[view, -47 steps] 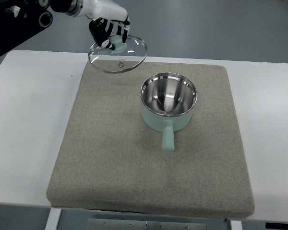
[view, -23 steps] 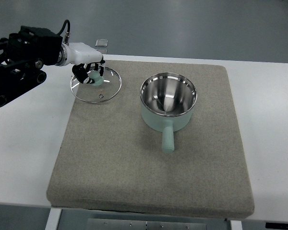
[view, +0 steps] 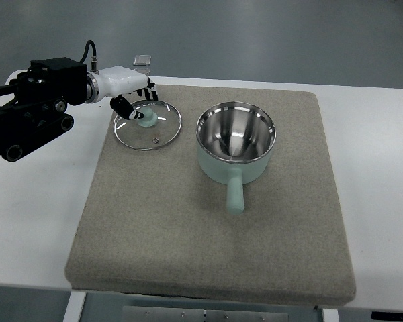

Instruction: Place lid left of pot with left hand

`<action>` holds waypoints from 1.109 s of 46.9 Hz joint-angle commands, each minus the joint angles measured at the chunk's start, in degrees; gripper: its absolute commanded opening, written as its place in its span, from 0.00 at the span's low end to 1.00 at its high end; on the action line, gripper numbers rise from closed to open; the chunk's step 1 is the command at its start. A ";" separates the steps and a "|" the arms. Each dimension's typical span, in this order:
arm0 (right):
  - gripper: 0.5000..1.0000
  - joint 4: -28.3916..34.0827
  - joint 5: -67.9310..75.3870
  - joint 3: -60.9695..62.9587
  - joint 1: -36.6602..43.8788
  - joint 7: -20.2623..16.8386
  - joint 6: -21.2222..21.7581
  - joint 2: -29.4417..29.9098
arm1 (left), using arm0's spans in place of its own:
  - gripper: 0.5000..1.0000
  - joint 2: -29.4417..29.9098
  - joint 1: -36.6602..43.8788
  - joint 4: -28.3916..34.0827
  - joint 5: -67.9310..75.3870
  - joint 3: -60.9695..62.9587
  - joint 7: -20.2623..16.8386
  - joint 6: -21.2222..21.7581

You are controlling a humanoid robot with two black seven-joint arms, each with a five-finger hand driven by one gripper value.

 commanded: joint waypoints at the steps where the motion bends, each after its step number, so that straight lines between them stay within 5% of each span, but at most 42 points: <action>1: 0.85 0.00 0.00 0.00 0.00 0.02 0.00 0.00 | 0.99 0.07 -0.22 1.18 -9.18 0.02 0.01 0.39; 32: 0.85 0.00 0.00 0.00 0.00 0.02 0.00 0.00 | 1.00 0.59 3.03 14.53 -80.21 -9.29 -0.08 -0.32; 52: 0.85 0.00 0.00 0.00 0.00 0.02 0.00 0.00 | 1.00 0.15 6.90 25.26 -98.59 -13.69 0.62 -13.15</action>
